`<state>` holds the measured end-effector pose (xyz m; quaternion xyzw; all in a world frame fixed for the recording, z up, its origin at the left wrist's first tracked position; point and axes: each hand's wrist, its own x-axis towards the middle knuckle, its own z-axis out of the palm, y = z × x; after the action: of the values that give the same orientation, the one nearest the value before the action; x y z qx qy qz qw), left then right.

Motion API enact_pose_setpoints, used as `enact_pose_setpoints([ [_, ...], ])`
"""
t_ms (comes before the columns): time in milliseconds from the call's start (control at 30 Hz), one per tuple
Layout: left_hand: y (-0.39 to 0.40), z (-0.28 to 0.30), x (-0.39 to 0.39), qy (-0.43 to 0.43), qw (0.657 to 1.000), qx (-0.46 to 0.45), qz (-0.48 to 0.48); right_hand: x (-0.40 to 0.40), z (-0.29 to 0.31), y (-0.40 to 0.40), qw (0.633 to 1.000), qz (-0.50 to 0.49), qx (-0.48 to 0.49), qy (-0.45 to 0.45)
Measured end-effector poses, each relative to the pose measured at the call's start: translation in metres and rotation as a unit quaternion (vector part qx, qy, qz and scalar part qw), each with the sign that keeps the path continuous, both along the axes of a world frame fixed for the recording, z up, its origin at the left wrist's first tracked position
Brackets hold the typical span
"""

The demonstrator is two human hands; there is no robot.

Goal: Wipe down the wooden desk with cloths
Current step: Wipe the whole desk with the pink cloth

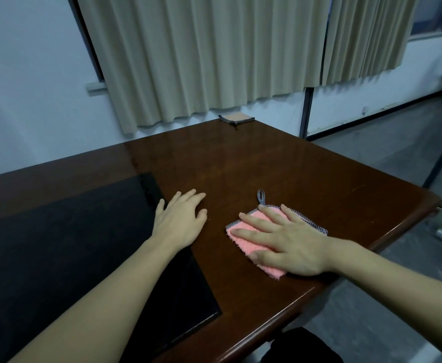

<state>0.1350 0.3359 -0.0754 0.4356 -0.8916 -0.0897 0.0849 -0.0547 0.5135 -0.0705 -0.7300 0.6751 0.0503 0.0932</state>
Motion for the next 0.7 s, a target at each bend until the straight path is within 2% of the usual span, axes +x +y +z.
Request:
enact_pose_setpoints([
  [100,0.009,0.001,-0.007,0.018,0.999,0.029,-0.006,-0.024,-0.003,-0.026,0.999,-0.030,-0.006,0.015],
  [233,0.018,0.001,-0.017,0.014,0.998,0.052,-0.025,-0.066,0.001,-0.070,0.991,-0.130,-0.005,0.014],
  [367,0.023,-0.006,-0.019,0.002,0.998,0.046,-0.030,-0.081,0.000,-0.091,0.983,-0.184,0.000,-0.001],
  [467,0.025,-0.007,-0.019,0.000,0.999,0.038,-0.025,-0.070,-0.001,-0.079,0.984,-0.175,0.005,0.011],
  [700,0.034,-0.002,-0.020,-0.002,1.000,0.020,-0.013,-0.008,0.001,0.023,0.998,-0.053,-0.016,0.020],
])
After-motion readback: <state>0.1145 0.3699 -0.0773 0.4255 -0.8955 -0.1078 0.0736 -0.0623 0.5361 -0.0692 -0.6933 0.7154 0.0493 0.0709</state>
